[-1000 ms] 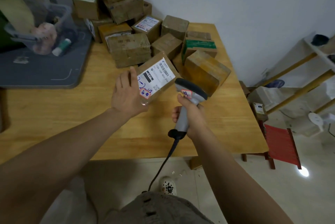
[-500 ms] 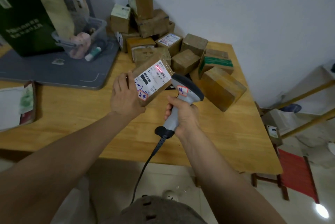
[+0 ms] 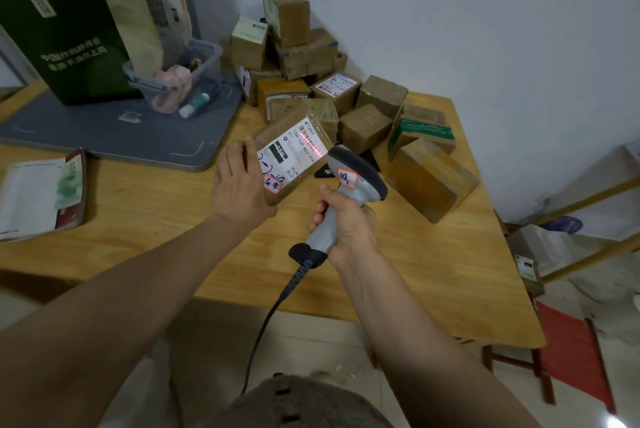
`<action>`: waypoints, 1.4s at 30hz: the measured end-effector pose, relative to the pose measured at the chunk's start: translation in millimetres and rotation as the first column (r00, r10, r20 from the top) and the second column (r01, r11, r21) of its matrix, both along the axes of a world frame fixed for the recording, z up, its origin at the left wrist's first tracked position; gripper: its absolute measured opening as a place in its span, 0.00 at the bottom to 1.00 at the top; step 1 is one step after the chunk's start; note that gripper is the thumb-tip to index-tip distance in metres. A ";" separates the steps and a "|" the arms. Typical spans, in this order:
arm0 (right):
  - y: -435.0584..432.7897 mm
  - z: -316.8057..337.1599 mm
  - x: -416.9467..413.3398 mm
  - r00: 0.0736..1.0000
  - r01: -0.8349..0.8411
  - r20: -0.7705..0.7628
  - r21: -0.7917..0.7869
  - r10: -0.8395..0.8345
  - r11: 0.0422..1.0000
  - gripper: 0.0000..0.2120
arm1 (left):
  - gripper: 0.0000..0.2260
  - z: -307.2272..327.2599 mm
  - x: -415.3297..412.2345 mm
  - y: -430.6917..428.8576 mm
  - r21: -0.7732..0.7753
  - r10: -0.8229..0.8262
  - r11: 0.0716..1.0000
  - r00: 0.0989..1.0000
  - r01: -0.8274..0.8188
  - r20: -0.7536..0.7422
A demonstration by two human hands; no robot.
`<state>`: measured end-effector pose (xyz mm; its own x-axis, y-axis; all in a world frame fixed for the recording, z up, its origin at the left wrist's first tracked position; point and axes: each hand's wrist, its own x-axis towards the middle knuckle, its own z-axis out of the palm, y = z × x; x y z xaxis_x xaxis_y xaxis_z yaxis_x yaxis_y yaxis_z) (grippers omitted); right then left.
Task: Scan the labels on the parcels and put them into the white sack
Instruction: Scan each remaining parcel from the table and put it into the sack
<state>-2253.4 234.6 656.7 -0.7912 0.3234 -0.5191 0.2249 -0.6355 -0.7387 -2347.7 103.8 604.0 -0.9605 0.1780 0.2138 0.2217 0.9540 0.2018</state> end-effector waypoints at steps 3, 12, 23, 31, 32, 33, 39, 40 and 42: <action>-2.8 0.3 -1.1 1.000 0.007 0.004 -0.010 -0.007 1.000 0.08 | 0.59 -1.1 -1.1 -3.9 -0.005 0.005 1.000 1.000 -0.005 -0.013; -12.7 -0.4 -4.8 1.000 -0.003 0.009 -0.027 0.003 1.000 0.08 | 0.59 -6.4 -6.3 -13.8 0.003 0.023 1.000 0.999 -0.023 -0.042; -35.3 -1.1 -17.9 0.996 -0.089 -0.010 0.040 0.089 0.995 0.08 | 0.60 -15.6 -10.0 -45.7 0.078 0.127 0.989 0.992 -0.124 -0.025; -115.3 -12.4 -31.4 0.897 -0.441 0.048 0.053 0.439 0.896 0.06 | 0.56 -27.6 31.8 -160.0 0.361 0.576 0.728 0.806 -0.582 0.137; -129.8 -14.8 -31.5 0.870 -0.492 0.057 0.056 0.490 0.868 0.06 | 0.55 -28.9 43.4 -178.6 0.394 0.628 0.668 0.762 -0.632 0.157; -144.4 -17.3 -31.1 0.840 -0.542 0.068 0.059 0.538 0.839 0.06 | 0.54 -29.9 55.9 -196.5 0.426 0.674 0.608 0.719 -0.670 0.170; -234.0 -37.6 -22.6 0.641 -0.767 0.136 0.082 0.756 0.636 0.07 | 0.46 -39.7 144.8 -282.4 0.438 0.864 0.309 0.442 -0.844 0.242; -248.9 -41.9 -19.4 0.604 -0.796 0.150 0.088 0.782 0.598 0.07 | 0.46 -42.4 159.8 -293.7 0.433 0.879 0.256 0.395 -0.864 0.267; -278.6 -50.6 -11.8 0.534 -0.846 0.175 0.096 0.828 0.525 0.07 | 0.45 -47.6 187.4 -316.2 0.416 0.904 0.125 0.276 -0.901 0.326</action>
<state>-2265.2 -44.0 606.1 -0.6894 -0.3815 -0.6158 0.6662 -0.0002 -0.7458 -2160.4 -212.4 556.3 -0.3536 -0.9336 -0.0577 -0.7305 0.2371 0.6404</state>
